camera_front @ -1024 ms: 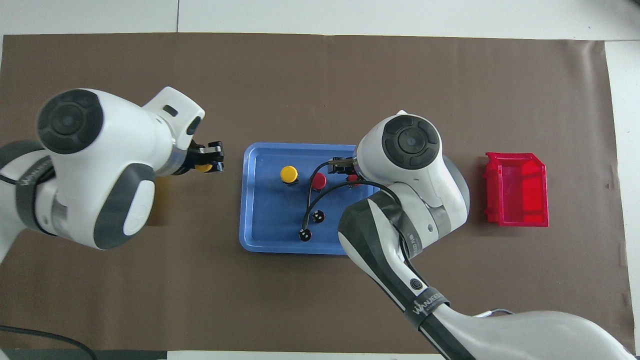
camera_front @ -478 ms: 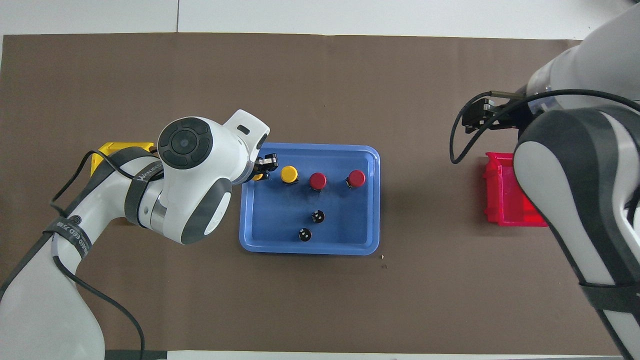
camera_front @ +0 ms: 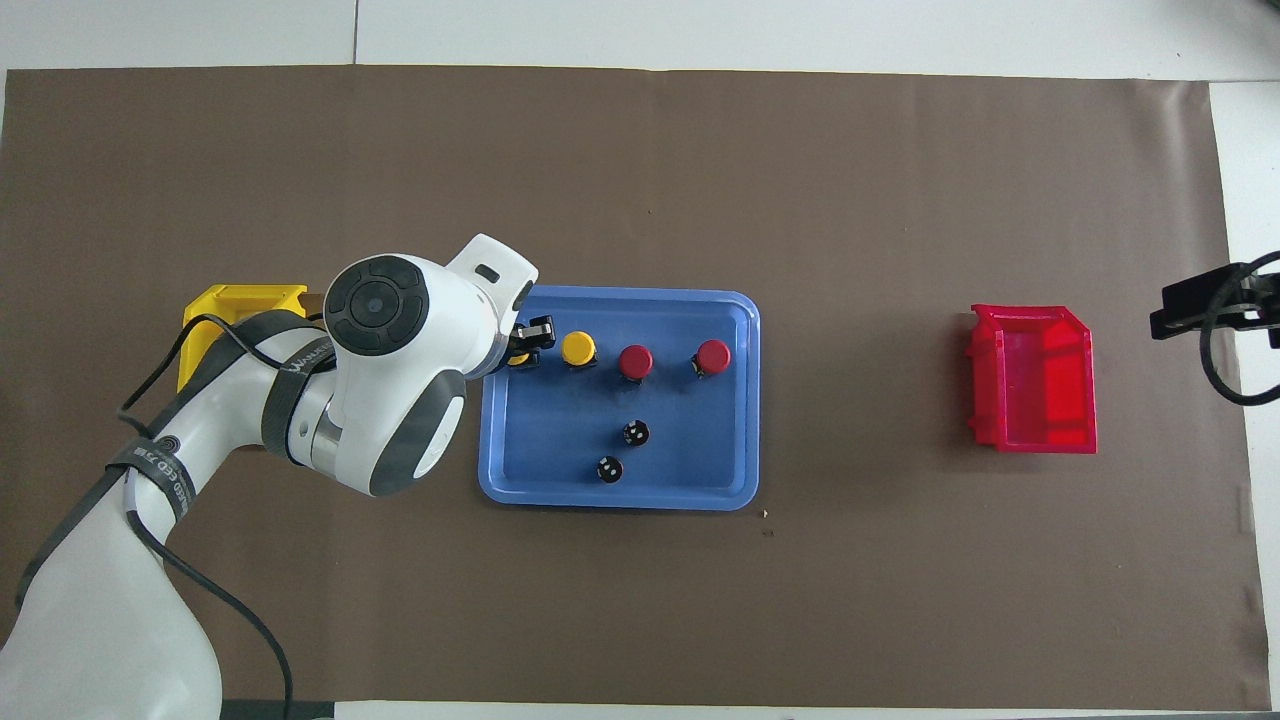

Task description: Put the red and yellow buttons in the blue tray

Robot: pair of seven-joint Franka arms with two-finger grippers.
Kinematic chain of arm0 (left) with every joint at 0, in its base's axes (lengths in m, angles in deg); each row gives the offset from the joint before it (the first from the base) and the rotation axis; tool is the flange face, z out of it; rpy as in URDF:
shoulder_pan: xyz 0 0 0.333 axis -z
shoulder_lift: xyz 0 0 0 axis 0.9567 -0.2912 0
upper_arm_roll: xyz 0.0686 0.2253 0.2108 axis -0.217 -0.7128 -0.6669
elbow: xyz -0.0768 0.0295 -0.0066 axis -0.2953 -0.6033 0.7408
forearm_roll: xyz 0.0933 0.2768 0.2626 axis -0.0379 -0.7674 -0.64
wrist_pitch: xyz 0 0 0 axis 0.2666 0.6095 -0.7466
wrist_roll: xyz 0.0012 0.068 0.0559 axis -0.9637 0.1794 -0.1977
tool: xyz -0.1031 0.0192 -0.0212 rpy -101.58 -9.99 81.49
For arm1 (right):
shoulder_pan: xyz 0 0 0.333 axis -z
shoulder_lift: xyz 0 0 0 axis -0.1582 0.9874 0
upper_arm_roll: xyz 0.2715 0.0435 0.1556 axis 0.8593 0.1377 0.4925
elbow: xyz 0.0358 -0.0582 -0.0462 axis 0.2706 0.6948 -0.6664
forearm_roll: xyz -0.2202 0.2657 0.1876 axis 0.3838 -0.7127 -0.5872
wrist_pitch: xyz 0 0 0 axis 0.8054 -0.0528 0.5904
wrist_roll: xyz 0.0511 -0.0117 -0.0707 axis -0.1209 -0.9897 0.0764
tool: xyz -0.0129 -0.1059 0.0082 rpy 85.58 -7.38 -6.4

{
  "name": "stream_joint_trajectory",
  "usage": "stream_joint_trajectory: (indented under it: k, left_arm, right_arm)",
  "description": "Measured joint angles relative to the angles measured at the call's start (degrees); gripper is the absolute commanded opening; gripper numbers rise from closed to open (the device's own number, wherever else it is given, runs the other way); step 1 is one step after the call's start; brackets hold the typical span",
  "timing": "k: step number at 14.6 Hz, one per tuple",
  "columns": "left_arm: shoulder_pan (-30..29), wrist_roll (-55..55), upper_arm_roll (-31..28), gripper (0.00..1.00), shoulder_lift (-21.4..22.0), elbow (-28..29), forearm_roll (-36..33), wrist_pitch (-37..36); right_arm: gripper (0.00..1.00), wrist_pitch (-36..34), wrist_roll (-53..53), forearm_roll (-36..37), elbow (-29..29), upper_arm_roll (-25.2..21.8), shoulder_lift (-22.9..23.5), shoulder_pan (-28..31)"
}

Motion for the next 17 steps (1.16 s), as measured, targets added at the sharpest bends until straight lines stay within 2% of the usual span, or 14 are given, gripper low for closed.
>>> stream_joint_trajectory:
  k: [2,4,6,8,10,12,17]
  left_arm:
    - [0.0,0.1,-0.1,1.0,0.3,-1.4,-0.2,-3.0]
    - [-0.1,1.6,-0.6,1.0,2.1,-5.3,-0.5,-11.7]
    - [-1.6,8.8,-1.5,1.0,5.8,-10.0,-0.6,-22.2]
    - [-6.0,18.8,-2.1,1.0,10.3,-13.6,-0.6,-30.0]
    - [-11.5,26.5,-2.6,1.0,14.6,-15.3,-0.6,-34.2]
    - [-15.5,29.5,-2.9,1.0,17.2,-16.6,-0.6,-36.7]
    - [-23.1,37.5,-3.0,1.0,16.3,-22.8,0.7,-42.4]
  right_arm:
    - [1.0,-1.0,-2.1,0.0,0.0,-0.7,-0.6,0.4]
    - [1.0,-1.0,-2.8,0.1,0.2,-0.9,-0.6,0.3]
    - [1.0,-1.0,-2.9,0.3,0.3,-0.7,-0.6,0.1]
    - [1.0,-1.0,-2.9,0.6,0.3,-0.6,-0.6,0.1]
    - [1.0,-1.0,-3.1,2.1,0.3,-0.5,-0.6,0.1]
    - [1.0,-1.0,-3.4,2.4,0.3,-0.5,-0.6,0.1]
    - [1.0,-1.0,-3.8,2.4,0.3,-0.3,-0.6,-0.2]
